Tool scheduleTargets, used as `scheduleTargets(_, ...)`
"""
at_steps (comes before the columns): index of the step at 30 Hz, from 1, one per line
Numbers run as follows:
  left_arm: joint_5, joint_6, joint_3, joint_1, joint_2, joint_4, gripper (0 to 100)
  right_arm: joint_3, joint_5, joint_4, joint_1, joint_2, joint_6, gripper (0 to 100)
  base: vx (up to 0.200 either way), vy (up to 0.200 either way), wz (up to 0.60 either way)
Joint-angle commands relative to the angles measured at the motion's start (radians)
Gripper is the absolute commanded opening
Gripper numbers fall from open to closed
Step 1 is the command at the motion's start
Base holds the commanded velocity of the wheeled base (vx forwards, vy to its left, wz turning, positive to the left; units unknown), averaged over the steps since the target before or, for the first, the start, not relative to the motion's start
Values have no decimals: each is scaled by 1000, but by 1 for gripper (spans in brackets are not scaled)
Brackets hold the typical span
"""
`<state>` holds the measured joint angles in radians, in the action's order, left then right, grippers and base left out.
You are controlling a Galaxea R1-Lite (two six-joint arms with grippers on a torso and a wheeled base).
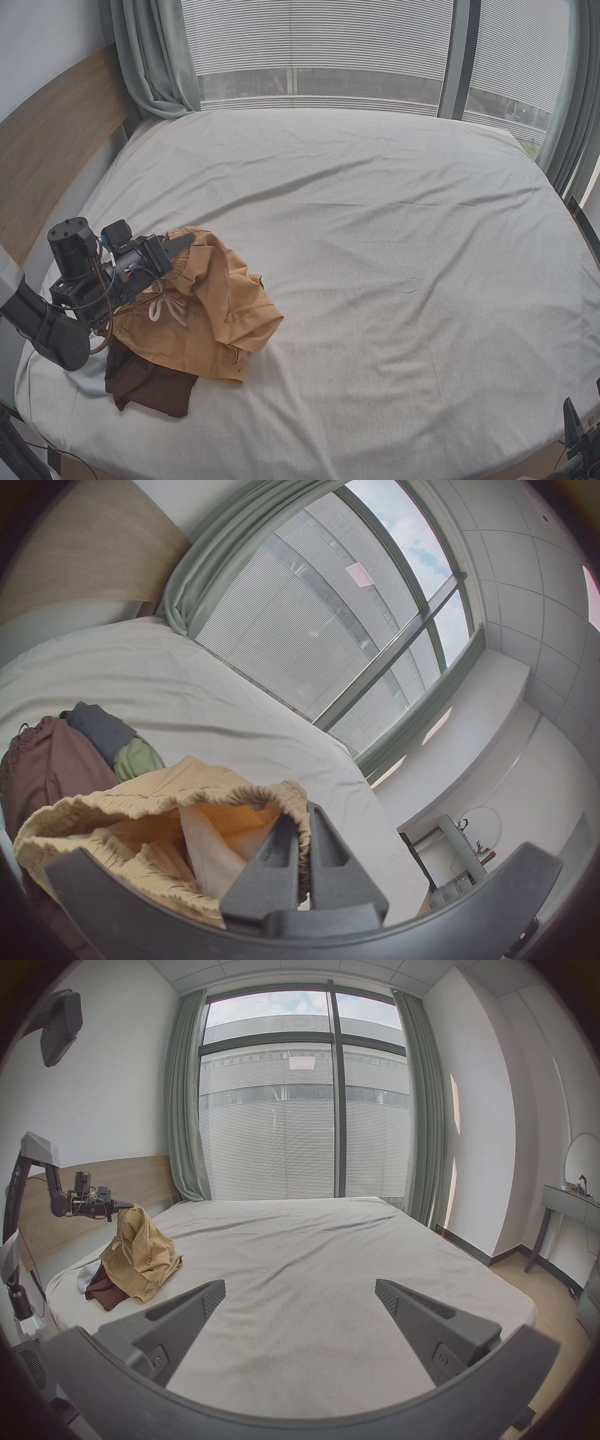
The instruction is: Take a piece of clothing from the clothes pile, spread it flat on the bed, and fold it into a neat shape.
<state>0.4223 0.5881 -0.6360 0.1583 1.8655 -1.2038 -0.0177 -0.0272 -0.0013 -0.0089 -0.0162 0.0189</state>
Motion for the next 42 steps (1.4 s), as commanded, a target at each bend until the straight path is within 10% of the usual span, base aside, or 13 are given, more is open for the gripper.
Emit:
scheduleTargets(1,-50,1,-27,75,-40,13,0,16,0,0,0,10,1,100,0,0,0)
scheduleTargets(29,-224,30,-238,310,-28,158,0,16,0,0,0,12,3,100,0,0,0)
scheduleTargets(42,-237,309,-334,369,-19,221,0,16,0,0,0,12,3,100,0,0,0)
